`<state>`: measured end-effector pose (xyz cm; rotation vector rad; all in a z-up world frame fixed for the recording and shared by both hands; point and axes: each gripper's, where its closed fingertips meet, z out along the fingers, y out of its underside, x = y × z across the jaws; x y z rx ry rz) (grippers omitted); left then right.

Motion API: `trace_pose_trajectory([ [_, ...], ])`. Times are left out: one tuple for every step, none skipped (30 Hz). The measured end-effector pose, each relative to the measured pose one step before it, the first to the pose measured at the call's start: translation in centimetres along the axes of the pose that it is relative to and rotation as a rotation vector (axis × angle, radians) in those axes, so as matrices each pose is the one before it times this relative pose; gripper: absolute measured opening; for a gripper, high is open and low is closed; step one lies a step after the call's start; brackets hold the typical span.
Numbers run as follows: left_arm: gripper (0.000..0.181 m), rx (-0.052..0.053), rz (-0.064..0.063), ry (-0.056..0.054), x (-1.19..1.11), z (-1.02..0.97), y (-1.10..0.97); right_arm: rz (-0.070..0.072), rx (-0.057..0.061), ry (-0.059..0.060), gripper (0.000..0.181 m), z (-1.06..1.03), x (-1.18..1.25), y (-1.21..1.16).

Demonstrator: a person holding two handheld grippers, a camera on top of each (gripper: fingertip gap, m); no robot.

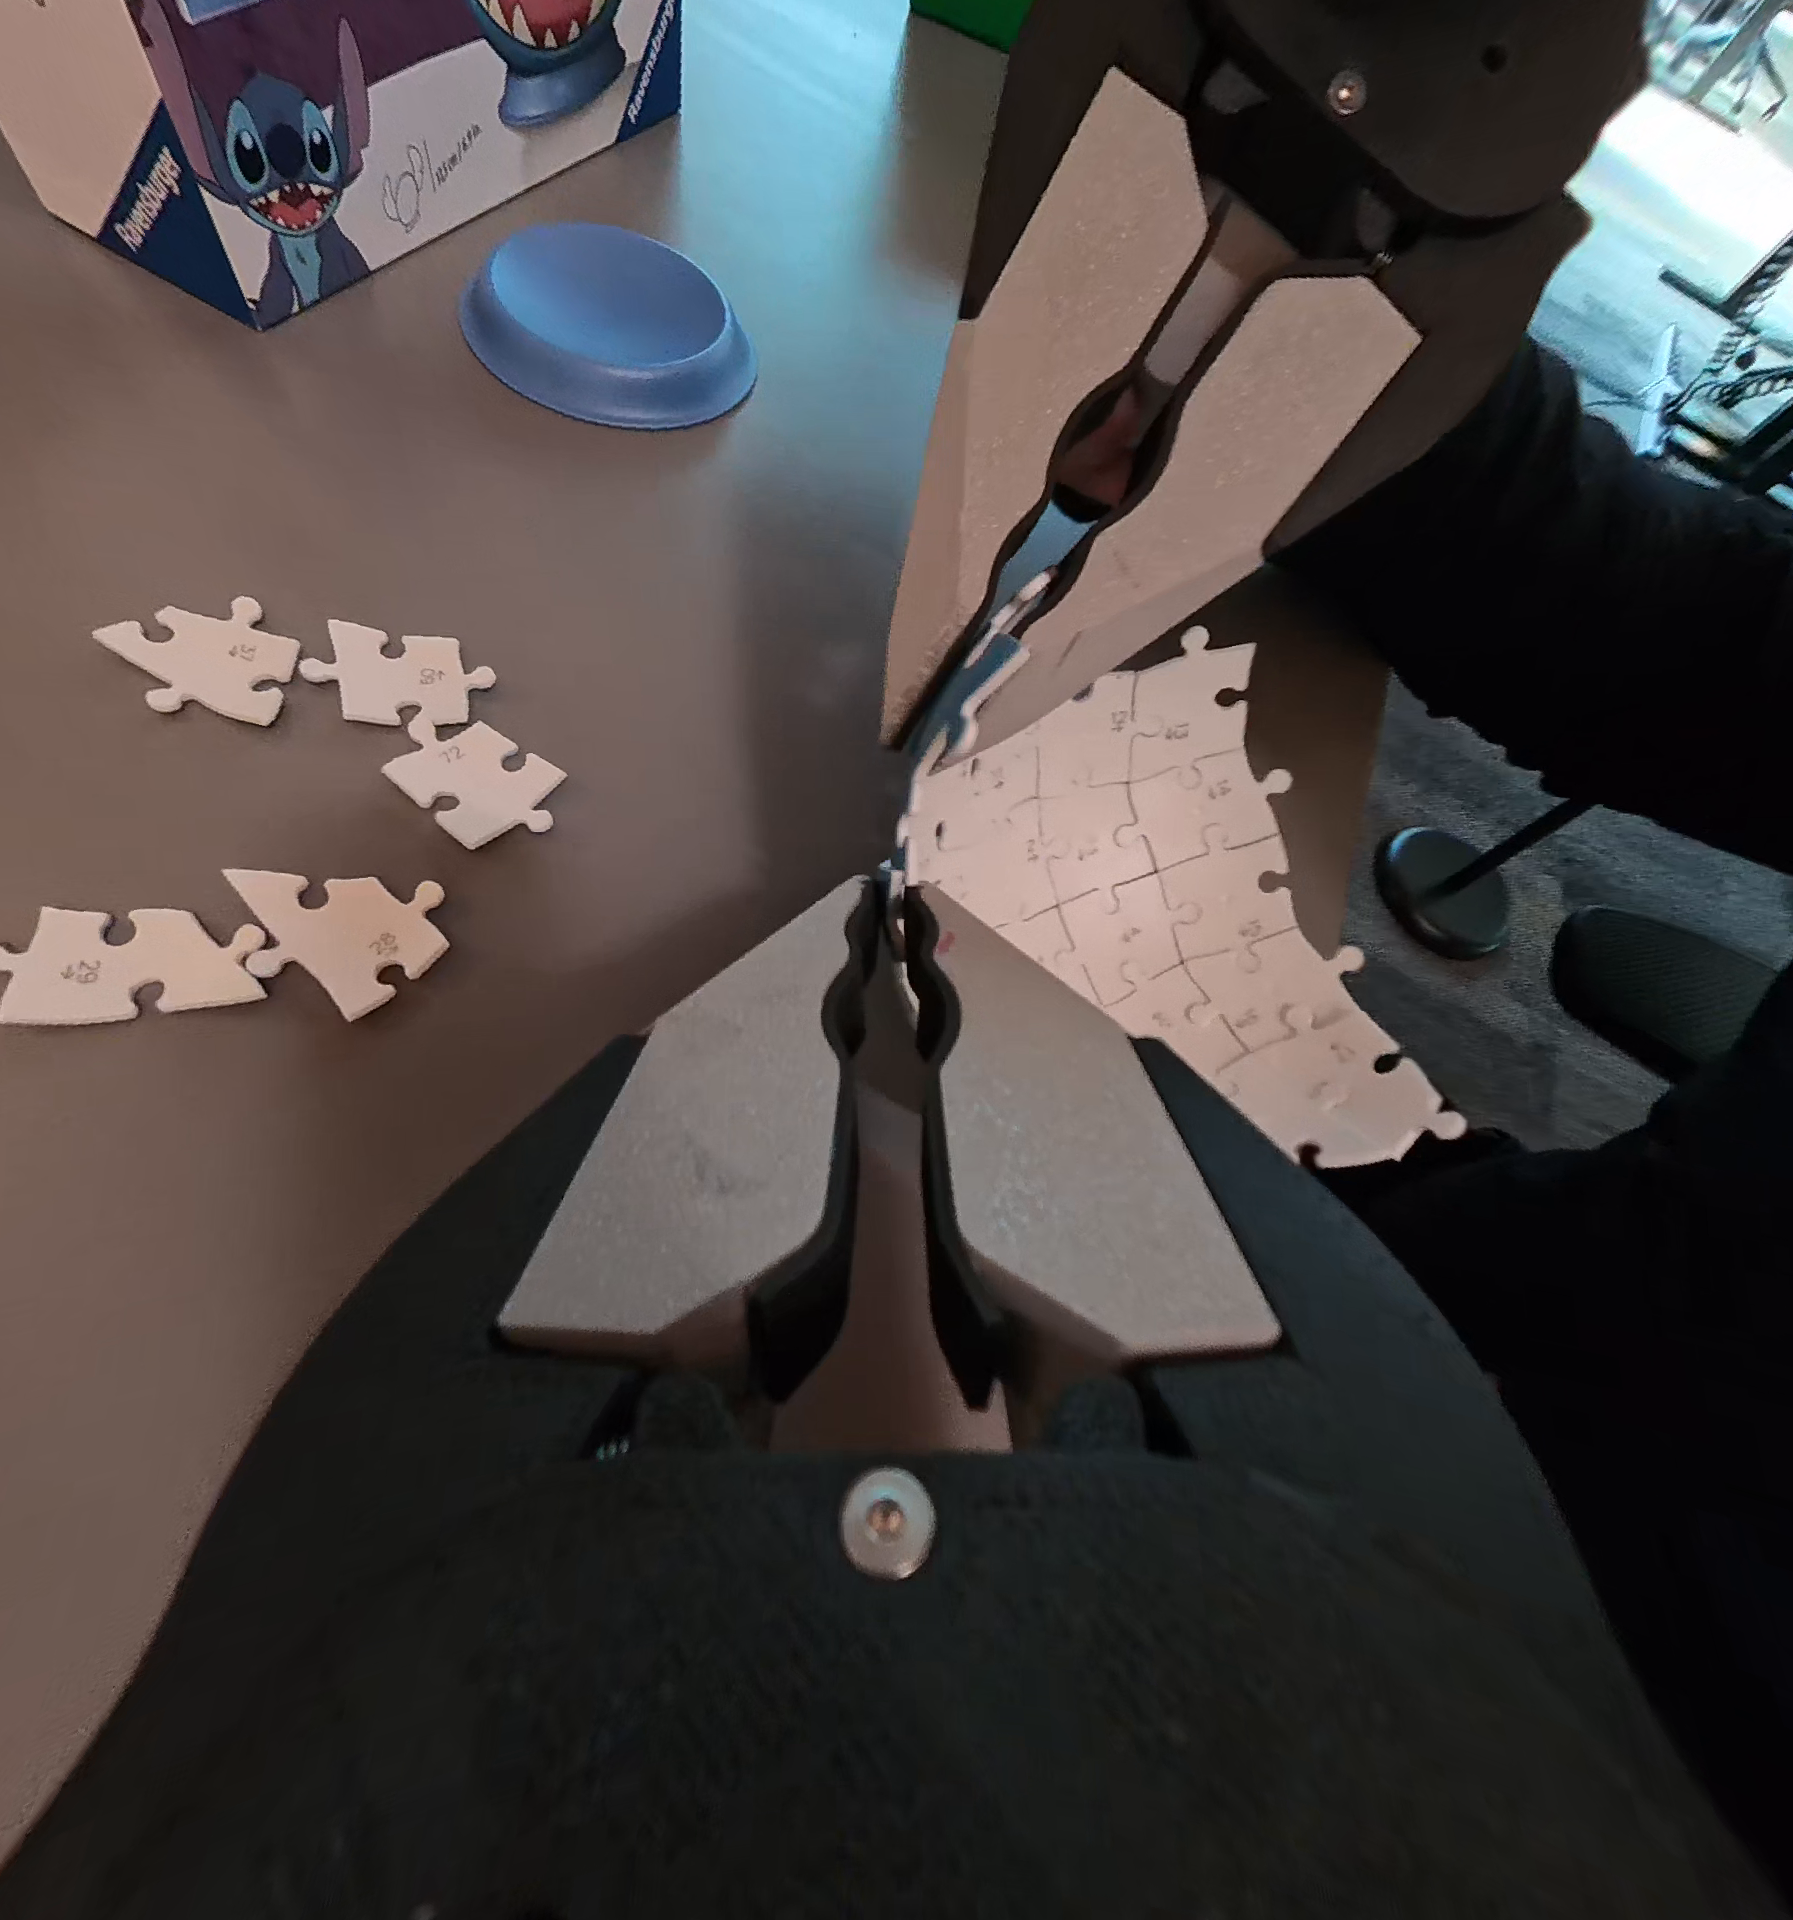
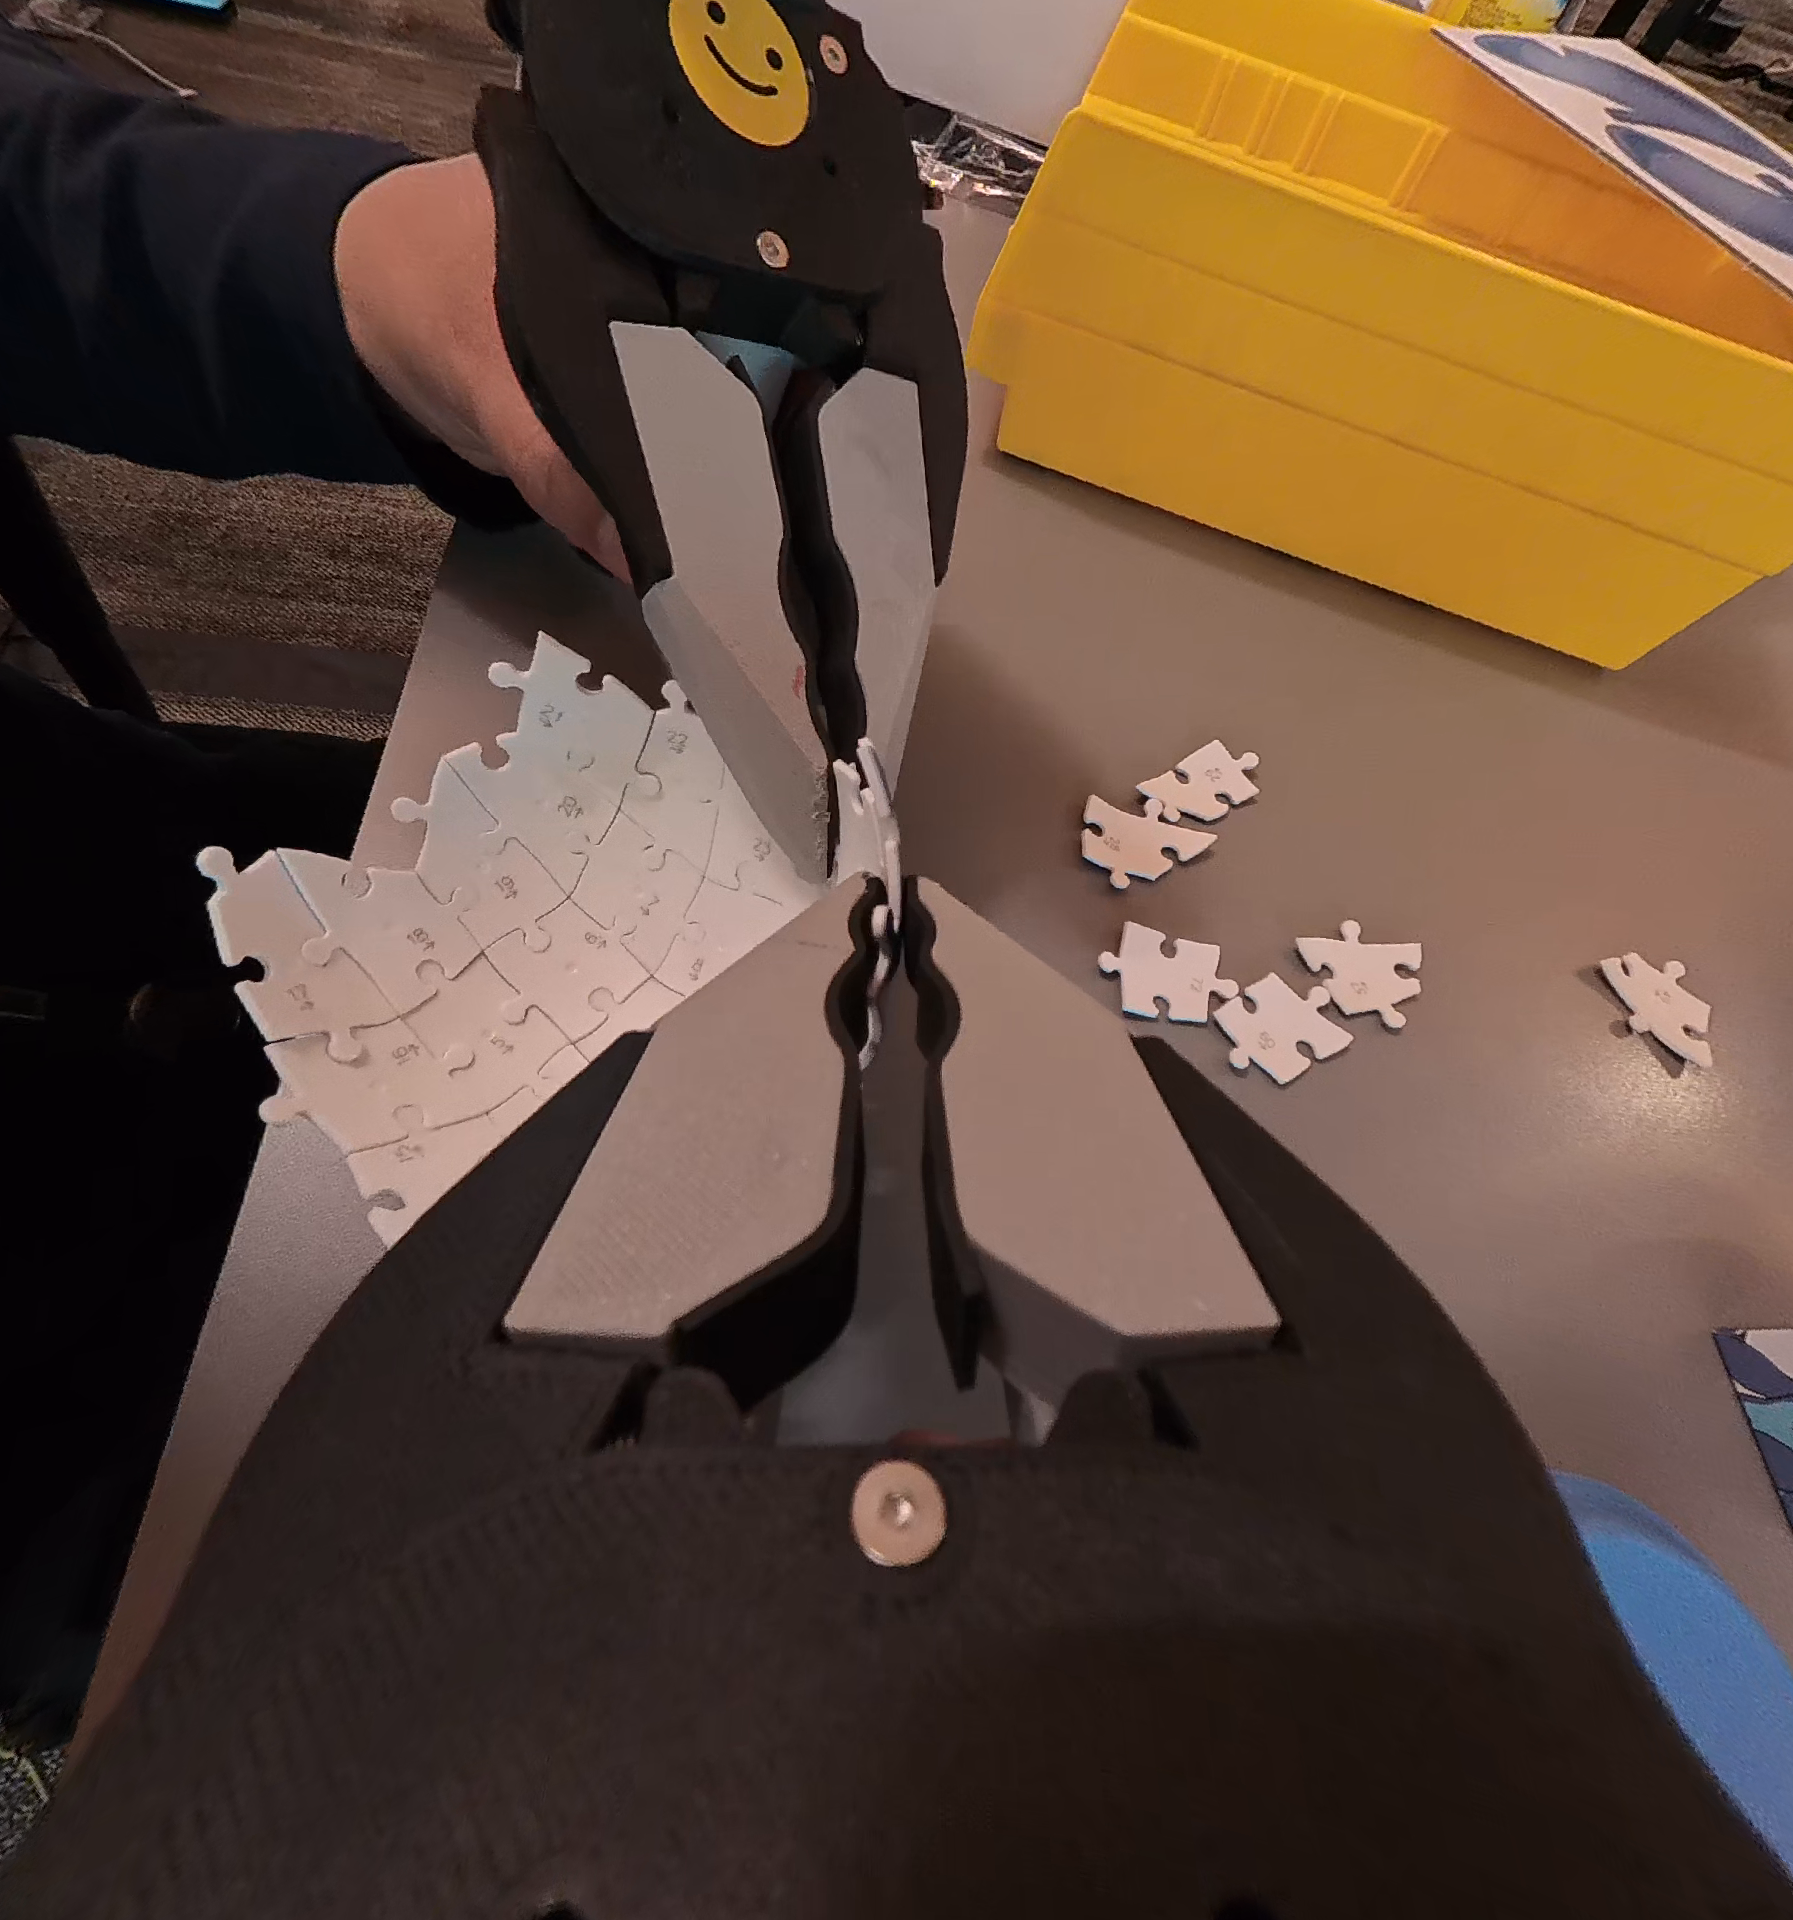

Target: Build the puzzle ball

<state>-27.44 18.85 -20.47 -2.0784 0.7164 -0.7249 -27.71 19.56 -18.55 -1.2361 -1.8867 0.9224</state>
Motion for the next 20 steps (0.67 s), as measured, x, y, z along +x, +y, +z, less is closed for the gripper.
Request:
trace_pose_trajectory([
  [0.003, 0.0026, -0.0141, 0.0116, 0.031, 0.036, 0.040, -0.0002, 0.0012, 0.0019, 0.000, -0.035, 0.023, 0.008],
  [0.006, 0.0004, -0.0093, 0.0113, 0.068, 0.014, 0.058, -0.0009, -0.0001, 0.0049, 0.000, -0.040, 0.064, 0.011],
  [0.008, -0.0041, -0.0076, 0.0047, 0.001, 0.017, 0.123, -0.0015, -0.0006, 0.0074, 0.000, -0.053, 0.109, 0.025],
  [0.007, -0.0059, -0.0021, -0.0019, -0.058, 0.006, 0.147, -0.0001, -0.0014, 0.0039, 0.000, -0.037, 0.082, 0.054],
  [0.006, -0.0014, 0.0029, -0.0042, -0.049, -0.023, 0.062, 0.0037, -0.0013, -0.0022, 0.000, 0.012, 0.001, 0.053],
  [0.005, 0.0040, 0.0048, -0.0026, 0.002, -0.053, -0.054, 0.0038, -0.0019, -0.0058, 0.000, 0.042, -0.062, 0.049],
  [0.004, 0.0021, 0.0054, -0.0061, -0.042, -0.053, -0.046, 0.0006, -0.0021, -0.0031, 0.000, 0.049, -0.049, 0.038],
  [0.003, 0.0005, 0.0056, -0.0080, -0.084, -0.043, -0.042, -0.0022, -0.0008, 0.0022, 0.000, 0.032, -0.008, 0.001],
  [0.003, 0.0023, 0.0024, -0.0037, -0.028, -0.030, -0.052, -0.0022, 0.0011, 0.0038, 0.000, -0.004, 0.031, -0.039],
  [0.003, 0.0016, -0.0010, 0.0005, 0.000, -0.003, -0.017, -0.0003, 0.0026, 0.0022, 0.000, -0.008, 0.018, -0.071],
  [0.004, -0.0008, -0.0018, 0.0023, 0.017, 0.025, 0.020, 0.0006, 0.0038, 0.0008, 0.000, -0.016, 0.013, -0.062],
  [0.004, -0.0036, -0.0013, 0.0017, 0.010, 0.046, 0.071, 0.0021, 0.0013, -0.0006, 0.000, 0.000, -0.003, -0.021],
  [0.004, -0.0036, -0.0012, 0.0012, -0.007, 0.045, 0.081, 0.0014, -0.0010, -0.0013, 0.000, 0.023, -0.019, 0.033],
  [0.005, -0.0021, -0.0034, 0.0019, 0.010, 0.031, 0.049, -0.0010, -0.0025, 0.0008, 0.000, 0.047, -0.006, 0.051],
  [0.006, -0.0015, -0.0044, 0.0036, 0.022, 0.021, 0.030, -0.0028, -0.0037, 0.0018, 0.000, 0.047, -0.001, 0.069],
  [0.008, -0.0012, -0.0052, 0.0053, 0.042, 0.015, 0.015, -0.0025, -0.0040, 0.0014, 0.000, 0.048, -0.003, 0.061],
  [0.009, -0.0024, -0.0067, 0.0050, 0.020, 0.019, 0.039, -0.0024, -0.0036, 0.0020, 0.000, 0.041, 0.009, 0.062],
  [0.011, -0.0025, -0.0068, 0.0027, -0.007, 0.018, 0.053, -0.0032, -0.0023, 0.0033, 0.000, 0.034, 0.016, 0.026],
  [0.011, -0.0020, -0.0044, -0.0003, -0.049, 0.007, 0.049, -0.0024, -0.0013, 0.0014, 0.000, 0.029, 0.000, 0.022],
  [0.010, -0.0001, -0.0007, -0.0023, -0.059, -0.002, 0.040, -0.0002, -0.0007, 0.0007, 0.000, 0.020, -0.004, 0.003],
])
